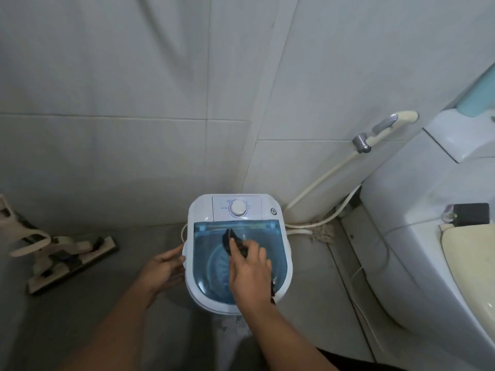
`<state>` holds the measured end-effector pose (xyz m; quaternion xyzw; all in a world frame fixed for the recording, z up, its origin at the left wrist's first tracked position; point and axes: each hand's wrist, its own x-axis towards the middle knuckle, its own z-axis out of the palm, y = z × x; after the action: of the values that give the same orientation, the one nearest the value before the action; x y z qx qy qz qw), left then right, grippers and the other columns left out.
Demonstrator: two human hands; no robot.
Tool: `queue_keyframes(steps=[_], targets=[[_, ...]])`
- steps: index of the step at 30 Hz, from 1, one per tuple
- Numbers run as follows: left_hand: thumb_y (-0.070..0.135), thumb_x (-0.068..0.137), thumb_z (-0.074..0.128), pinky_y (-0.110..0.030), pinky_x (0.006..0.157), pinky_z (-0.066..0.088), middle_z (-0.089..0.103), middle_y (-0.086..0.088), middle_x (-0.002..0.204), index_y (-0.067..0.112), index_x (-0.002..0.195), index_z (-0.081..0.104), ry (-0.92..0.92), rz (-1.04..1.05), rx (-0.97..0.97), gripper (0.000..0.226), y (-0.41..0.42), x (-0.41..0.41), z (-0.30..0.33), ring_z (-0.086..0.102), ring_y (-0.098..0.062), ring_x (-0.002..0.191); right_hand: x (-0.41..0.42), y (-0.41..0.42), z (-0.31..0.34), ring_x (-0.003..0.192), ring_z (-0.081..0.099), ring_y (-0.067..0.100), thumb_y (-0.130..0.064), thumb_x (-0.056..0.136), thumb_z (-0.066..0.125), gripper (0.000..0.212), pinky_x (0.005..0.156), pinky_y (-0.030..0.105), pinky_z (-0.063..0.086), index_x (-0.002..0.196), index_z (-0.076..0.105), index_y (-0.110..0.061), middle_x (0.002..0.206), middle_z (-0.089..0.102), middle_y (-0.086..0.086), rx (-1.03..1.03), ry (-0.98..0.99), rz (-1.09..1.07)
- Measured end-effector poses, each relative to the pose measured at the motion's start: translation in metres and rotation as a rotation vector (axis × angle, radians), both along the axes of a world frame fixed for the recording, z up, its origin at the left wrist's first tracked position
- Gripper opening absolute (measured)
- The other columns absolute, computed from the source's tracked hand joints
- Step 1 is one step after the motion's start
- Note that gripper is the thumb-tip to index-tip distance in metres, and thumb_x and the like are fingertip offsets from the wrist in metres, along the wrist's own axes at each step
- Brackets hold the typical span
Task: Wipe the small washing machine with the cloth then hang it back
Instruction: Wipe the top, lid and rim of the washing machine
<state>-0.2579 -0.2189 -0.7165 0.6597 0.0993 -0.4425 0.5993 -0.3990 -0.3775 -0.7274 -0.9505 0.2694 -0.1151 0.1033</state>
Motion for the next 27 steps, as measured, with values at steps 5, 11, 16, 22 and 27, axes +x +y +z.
queue_keyframes(steps=[5, 11, 16, 22, 27], targets=[[0.007, 0.097, 0.056, -0.029, 0.075, 0.055, 0.072, -0.014, 0.119, 0.022, 0.133, 0.062, 0.003, 0.001, -0.01, 0.039, -0.002, -0.002, 0.003, 0.069, -0.022, 0.094, -0.004, -0.019, 0.019, 0.108, 0.053, 0.029, -0.037, 0.099, 0.047, 0.046, 0.087, 0.046, 0.052, 0.145, 0.05, -0.029, 0.125, 0.051, 0.006, 0.107, 0.087, 0.458], [0.007, 0.096, 0.056, -0.029, 0.074, 0.054, 0.071, -0.014, 0.121, 0.02, 0.134, 0.061, 0.01, 0.006, -0.006, 0.041, 0.0, -0.001, 0.0, 0.069, -0.023, 0.095, -0.037, -0.099, 0.033, 0.108, 0.051, 0.021, -0.028, 0.1, 0.056, 0.041, 0.099, 0.038, 0.049, 0.141, 0.058, -0.03, 0.118, 0.05, 0.001, 0.281, -0.166, -0.17], [0.002, 0.097, 0.052, -0.028, 0.076, 0.053, 0.068, -0.018, 0.122, 0.018, 0.134, 0.06, -0.011, 0.007, 0.008, 0.042, -0.003, -0.002, 0.004, 0.065, -0.025, 0.094, -0.06, -0.067, 0.014, 0.104, 0.043, 0.02, -0.028, 0.1, 0.054, 0.045, 0.09, 0.044, 0.052, 0.145, 0.053, -0.033, 0.117, 0.046, 0.002, 0.201, -0.041, -0.226], [0.005, 0.096, 0.054, -0.028, 0.076, 0.054, 0.07, -0.017, 0.12, 0.021, 0.134, 0.061, 0.0, 0.01, 0.016, 0.041, -0.003, 0.0, 0.001, 0.067, -0.02, 0.086, -0.039, 0.011, 0.002, 0.1, 0.053, 0.027, -0.027, 0.093, 0.058, 0.048, 0.081, 0.045, 0.053, 0.141, 0.058, -0.03, 0.12, 0.055, 0.006, 0.156, -0.042, -0.147], [0.002, 0.096, 0.053, -0.02, 0.054, 0.057, 0.071, -0.015, 0.114, 0.024, 0.128, 0.063, 0.01, 0.012, 0.025, 0.04, -0.003, 0.002, 0.0, 0.069, -0.019, 0.083, -0.02, 0.07, 0.008, 0.099, 0.057, 0.032, -0.025, 0.085, 0.052, 0.057, 0.076, 0.048, 0.053, 0.142, 0.051, -0.028, 0.119, 0.055, 0.008, 0.075, 0.114, 0.185]])
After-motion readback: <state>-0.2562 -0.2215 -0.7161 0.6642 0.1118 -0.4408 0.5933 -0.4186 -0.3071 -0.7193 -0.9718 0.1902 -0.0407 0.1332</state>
